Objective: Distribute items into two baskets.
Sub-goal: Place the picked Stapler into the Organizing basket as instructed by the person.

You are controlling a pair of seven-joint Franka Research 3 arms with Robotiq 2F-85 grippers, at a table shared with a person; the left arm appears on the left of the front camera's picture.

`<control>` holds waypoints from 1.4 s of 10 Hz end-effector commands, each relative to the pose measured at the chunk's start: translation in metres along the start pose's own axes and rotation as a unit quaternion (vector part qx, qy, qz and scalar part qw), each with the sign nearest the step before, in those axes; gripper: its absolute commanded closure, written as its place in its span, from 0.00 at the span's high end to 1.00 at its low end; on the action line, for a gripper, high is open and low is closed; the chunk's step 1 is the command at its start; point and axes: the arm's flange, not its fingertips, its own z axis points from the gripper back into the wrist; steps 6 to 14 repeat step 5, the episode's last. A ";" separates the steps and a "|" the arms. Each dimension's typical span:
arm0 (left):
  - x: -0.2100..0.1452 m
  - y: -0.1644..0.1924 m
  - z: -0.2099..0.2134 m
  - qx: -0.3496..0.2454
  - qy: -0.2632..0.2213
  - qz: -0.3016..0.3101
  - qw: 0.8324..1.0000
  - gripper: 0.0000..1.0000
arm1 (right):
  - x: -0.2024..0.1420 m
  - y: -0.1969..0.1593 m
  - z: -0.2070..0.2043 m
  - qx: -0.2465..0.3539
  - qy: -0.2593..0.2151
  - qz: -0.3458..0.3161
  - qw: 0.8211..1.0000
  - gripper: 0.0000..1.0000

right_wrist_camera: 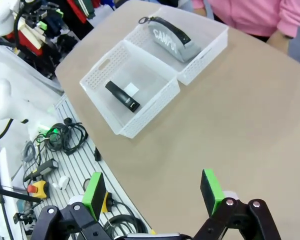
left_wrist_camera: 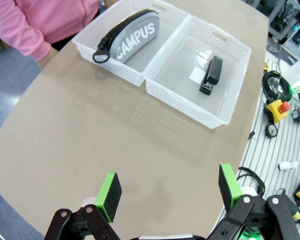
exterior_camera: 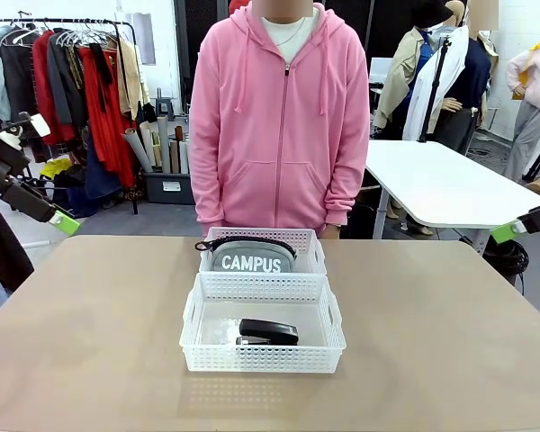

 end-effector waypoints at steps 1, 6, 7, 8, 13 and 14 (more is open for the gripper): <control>0.000 -0.001 0.001 -0.001 0.005 0.005 1.000 1.00 | 0.001 -0.004 0.001 -0.002 0.000 -0.009 1.000 1.00; 0.000 -0.001 0.001 -0.001 0.005 0.005 1.000 1.00 | 0.001 -0.004 0.001 -0.002 0.000 -0.009 1.000 1.00; 0.000 -0.001 0.001 -0.001 0.005 0.005 1.000 1.00 | 0.001 -0.004 0.001 -0.002 0.000 -0.009 1.000 1.00; 0.000 -0.001 0.001 -0.001 0.005 0.005 1.000 1.00 | 0.001 -0.004 0.001 -0.002 0.000 -0.009 1.000 1.00; 0.000 -0.001 0.001 -0.001 0.005 0.005 1.000 1.00 | 0.001 -0.004 0.001 -0.002 0.000 -0.009 1.000 1.00; 0.000 -0.001 0.001 -0.001 0.005 0.005 1.000 1.00 | 0.001 -0.004 0.001 -0.002 0.000 -0.009 1.000 1.00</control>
